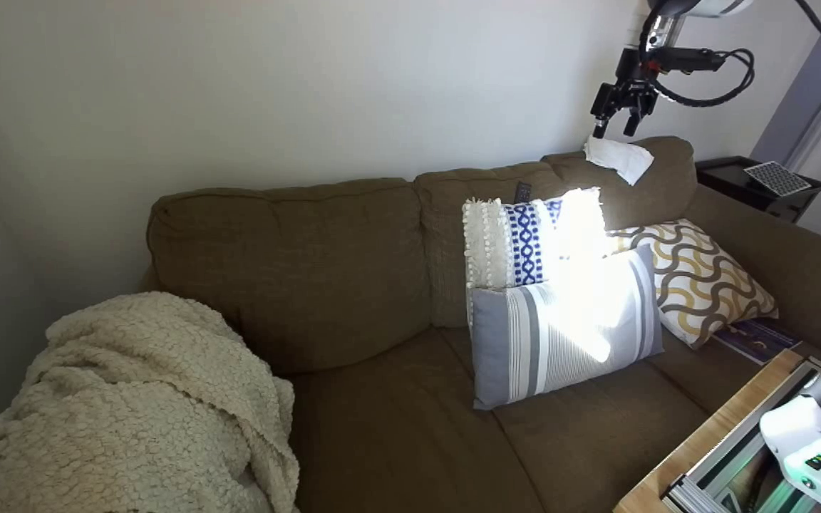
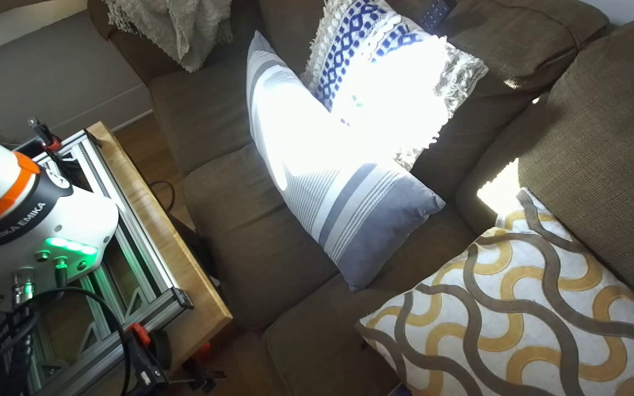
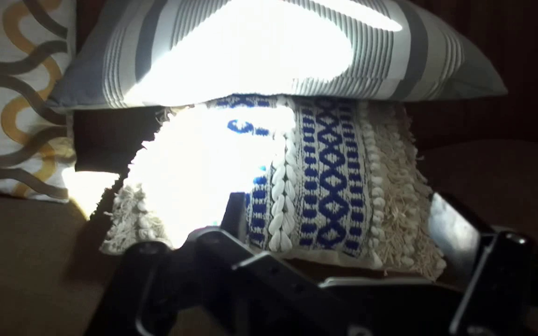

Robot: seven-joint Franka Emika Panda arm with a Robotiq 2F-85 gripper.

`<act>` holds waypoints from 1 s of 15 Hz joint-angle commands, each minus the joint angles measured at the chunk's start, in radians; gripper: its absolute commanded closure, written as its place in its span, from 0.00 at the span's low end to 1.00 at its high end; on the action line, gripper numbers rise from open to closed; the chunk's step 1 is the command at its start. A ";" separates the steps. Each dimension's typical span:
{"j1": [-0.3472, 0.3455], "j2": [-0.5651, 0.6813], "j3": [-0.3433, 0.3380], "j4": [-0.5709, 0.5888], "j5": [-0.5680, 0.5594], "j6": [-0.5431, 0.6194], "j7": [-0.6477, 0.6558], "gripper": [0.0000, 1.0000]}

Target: Pick up the remote on top of the blue and white pillow and put it on top of the sofa back support top

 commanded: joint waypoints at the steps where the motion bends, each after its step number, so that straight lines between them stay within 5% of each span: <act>1: -0.009 0.105 -0.008 0.045 0.063 0.137 -0.050 0.00; 12: -0.013 0.175 -0.002 0.058 0.031 0.210 -0.040 0.00; 15: -0.023 0.295 -0.026 0.145 0.003 0.231 0.137 0.00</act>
